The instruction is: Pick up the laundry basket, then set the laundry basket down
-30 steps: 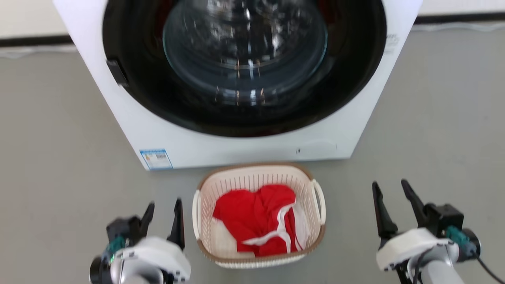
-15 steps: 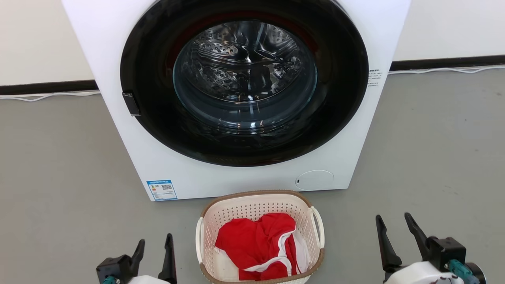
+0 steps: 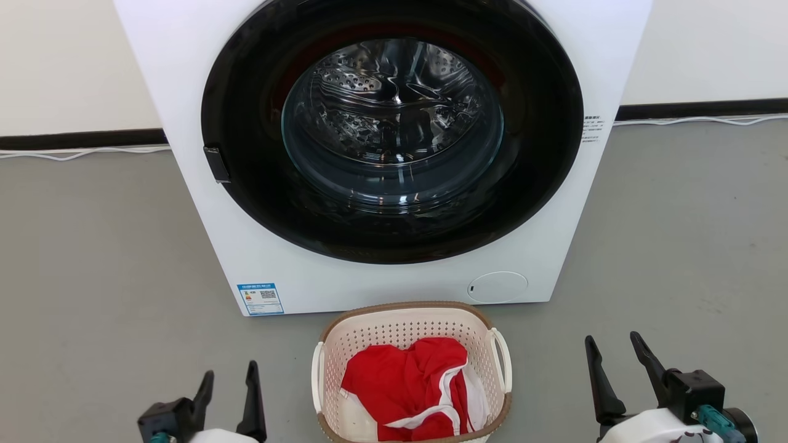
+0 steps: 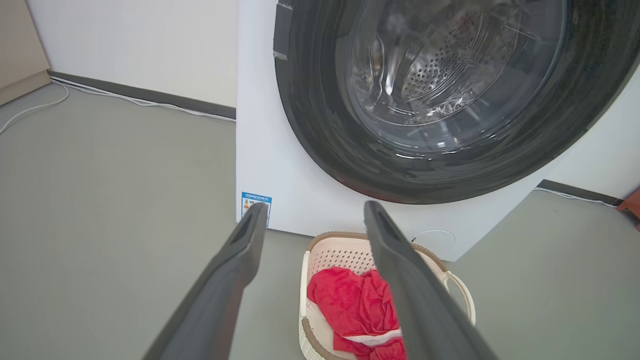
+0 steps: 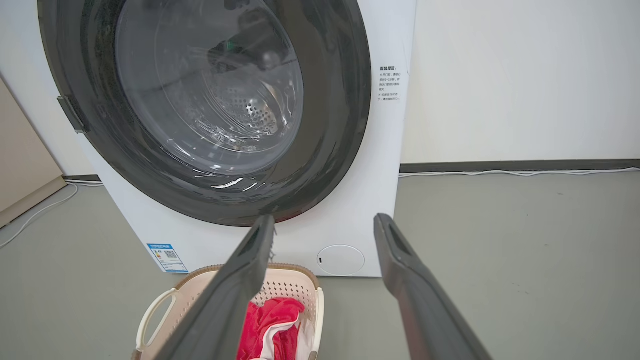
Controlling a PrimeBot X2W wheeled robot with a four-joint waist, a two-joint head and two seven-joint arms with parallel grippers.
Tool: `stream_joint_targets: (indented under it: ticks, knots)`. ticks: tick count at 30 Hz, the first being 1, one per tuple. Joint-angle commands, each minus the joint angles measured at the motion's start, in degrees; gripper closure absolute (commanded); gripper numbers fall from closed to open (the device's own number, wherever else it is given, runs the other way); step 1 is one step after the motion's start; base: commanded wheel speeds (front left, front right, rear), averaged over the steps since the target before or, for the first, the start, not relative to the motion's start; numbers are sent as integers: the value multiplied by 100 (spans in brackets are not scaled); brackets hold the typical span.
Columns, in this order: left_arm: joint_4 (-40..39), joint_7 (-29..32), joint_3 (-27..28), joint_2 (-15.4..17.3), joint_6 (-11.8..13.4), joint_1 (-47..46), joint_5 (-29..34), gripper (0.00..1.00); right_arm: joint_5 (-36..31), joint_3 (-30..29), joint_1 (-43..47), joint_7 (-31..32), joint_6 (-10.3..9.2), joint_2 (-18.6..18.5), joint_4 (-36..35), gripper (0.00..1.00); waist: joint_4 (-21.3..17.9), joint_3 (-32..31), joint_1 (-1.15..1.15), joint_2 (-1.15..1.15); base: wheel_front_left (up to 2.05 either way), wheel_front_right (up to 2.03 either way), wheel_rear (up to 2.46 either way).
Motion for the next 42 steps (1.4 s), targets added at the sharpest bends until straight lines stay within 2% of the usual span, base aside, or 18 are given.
stream_joint_targets:
  ticks: [1, 8, 12, 18, 42]
  knots:
    - [-23, 0, 16, -1, -1, 0, -23, 100, -5, 3, -6, 0, 0, 0, 0, 100, -1, 1, 0, 0, 0, 0, 0]
    - [286, 56, 42, -54, -20, 99, -160, 100, 153, -12, 169, 74, 0, 31, 296, 100, 4, 4, 1, 0, 0, 0, 0]
    - [245, 128, 76, -51, -50, 78, -395, 100, 447, -26, 153, 152, 0, 29, 251, 100, 9, -1, 13, 0, 0, 0, 0]
    - [196, 205, 107, -47, -88, 53, -688, 100, 813, -18, 146, 219, -1, 28, 181, 100, 15, 16, 1, 0, 0, 0, 0]
    - [-23, 603, 286, -29, -272, -101, -2092, 100, 2543, -51, 48, 605, -2, 18, -98, 100, 46, 59, 0, 0, 0, 0, 0]
